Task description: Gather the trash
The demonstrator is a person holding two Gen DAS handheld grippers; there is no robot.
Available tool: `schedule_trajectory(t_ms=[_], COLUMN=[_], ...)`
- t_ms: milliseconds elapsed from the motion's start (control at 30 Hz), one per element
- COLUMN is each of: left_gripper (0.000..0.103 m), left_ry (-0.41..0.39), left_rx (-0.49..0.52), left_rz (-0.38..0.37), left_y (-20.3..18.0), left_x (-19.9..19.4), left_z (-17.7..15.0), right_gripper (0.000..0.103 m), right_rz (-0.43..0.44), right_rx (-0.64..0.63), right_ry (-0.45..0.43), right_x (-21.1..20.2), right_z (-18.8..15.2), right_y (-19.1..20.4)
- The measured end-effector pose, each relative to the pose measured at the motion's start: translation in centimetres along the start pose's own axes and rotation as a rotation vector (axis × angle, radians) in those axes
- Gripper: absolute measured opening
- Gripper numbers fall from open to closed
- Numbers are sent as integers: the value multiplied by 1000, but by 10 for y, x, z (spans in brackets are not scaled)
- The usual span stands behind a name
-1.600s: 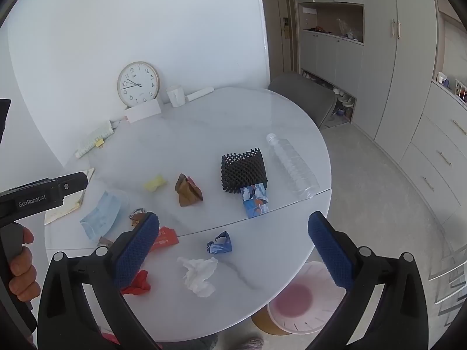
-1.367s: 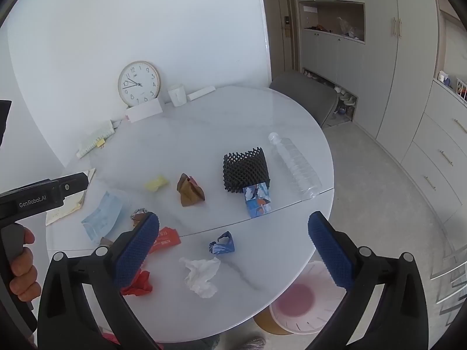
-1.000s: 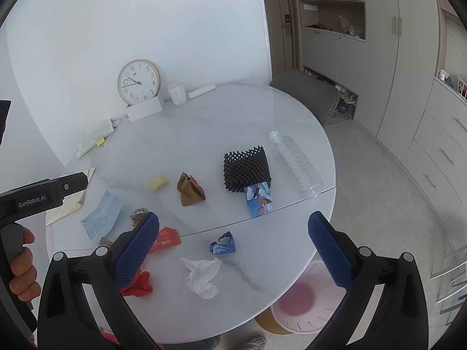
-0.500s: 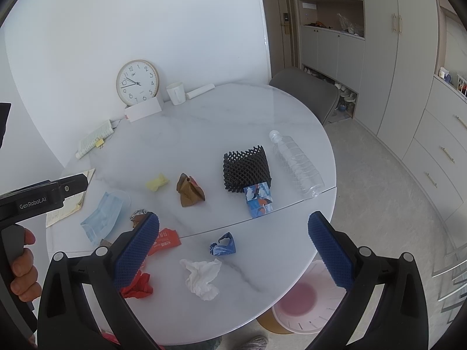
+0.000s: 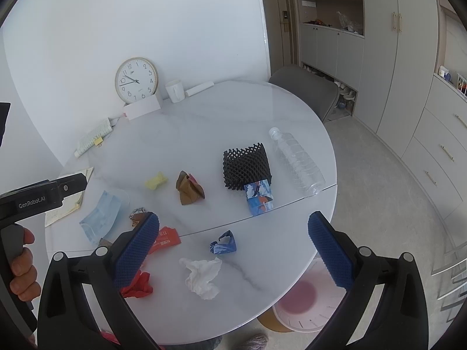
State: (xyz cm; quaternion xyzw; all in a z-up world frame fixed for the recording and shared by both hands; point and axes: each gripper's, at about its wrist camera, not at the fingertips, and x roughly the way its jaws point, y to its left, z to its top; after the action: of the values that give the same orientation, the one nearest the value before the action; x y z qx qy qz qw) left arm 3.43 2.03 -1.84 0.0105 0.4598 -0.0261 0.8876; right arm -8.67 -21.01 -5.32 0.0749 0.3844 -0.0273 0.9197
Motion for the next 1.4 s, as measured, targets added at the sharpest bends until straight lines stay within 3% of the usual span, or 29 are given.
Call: schedule_trajectory(t_ms=[267, 400, 500, 667, 867, 1033, 1200, 1300, 1333, 1400], left_gripper=[95, 95, 95, 95, 95, 95, 95, 95, 95, 95], left_ry=[4, 2, 30, 129, 201, 215, 241, 259, 265, 285], left_rx=[18, 59, 71, 114, 262, 452, 599, 700, 730, 789], left_rz=[-8, -53, -76, -96, -174, -243, -315, -326, -329, -336], left_y=[7, 19, 31, 43, 33, 9, -7, -17, -20, -25], left_x=[6, 17, 36, 85, 133, 161, 183, 196, 200, 208], left_z=[1, -1, -5, -23, -44, -47, -46, -52, -55, -61], right_gripper=[101, 101, 101, 101, 101, 81, 68, 46, 31, 18], right_rz=[14, 45, 47, 64, 32, -12, -35, -27, -33, -7], right_rx=[0, -31, -52, -27, -30, -32, -4, 8, 6, 28], right_ry=[-4, 12, 55, 229, 289, 361, 408, 423, 419, 430], right_x=[2, 14, 35, 73, 121, 158, 176, 179, 178, 176], right_z=[-4, -20, -41, -84, -117, -128, -134, -136, -136, -138], right_y=[3, 9, 15, 18, 25, 28, 36, 39, 39, 37])
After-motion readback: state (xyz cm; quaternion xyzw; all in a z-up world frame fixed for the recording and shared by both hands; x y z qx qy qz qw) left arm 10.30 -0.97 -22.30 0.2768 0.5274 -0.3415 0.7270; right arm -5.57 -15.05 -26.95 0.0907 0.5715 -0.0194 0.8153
